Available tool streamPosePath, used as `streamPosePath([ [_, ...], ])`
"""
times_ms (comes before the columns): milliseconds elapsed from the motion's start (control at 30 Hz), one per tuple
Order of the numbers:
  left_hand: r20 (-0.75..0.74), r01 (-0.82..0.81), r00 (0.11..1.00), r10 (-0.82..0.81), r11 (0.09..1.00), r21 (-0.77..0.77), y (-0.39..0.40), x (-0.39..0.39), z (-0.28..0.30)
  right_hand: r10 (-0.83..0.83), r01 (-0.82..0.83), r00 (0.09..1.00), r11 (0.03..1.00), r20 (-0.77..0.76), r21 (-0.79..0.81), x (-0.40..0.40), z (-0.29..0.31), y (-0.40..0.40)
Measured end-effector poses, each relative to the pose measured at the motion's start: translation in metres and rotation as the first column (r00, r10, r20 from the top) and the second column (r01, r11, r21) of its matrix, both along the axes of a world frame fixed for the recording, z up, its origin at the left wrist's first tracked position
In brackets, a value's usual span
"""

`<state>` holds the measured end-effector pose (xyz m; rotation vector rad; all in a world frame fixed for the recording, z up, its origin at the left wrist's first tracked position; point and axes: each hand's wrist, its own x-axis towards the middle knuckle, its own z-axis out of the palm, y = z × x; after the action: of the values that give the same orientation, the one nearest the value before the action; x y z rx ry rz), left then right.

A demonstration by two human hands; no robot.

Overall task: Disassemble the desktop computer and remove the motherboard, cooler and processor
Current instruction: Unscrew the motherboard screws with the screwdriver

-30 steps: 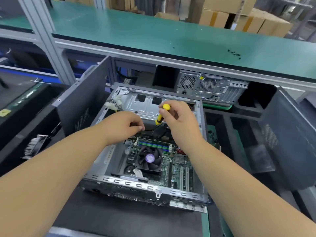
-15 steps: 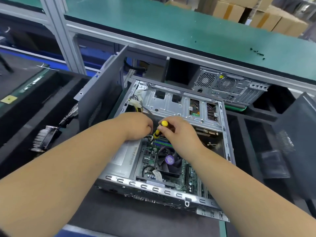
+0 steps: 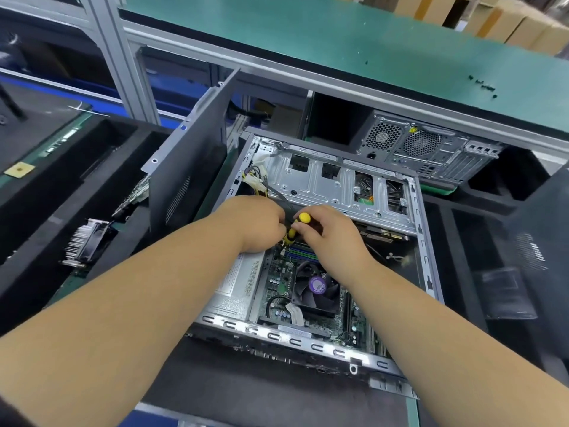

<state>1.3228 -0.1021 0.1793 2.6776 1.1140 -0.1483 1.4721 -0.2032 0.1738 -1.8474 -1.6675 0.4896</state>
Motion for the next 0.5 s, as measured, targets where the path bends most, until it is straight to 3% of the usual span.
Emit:
streamPosePath([
  [500,0.016,0.009,1.0,-0.009,1.0,0.004,0.0002,-0.0004,0.0012,0.027,-0.027,1.0,1.0,0.002,0.0,0.0003,0.001,-0.0003],
])
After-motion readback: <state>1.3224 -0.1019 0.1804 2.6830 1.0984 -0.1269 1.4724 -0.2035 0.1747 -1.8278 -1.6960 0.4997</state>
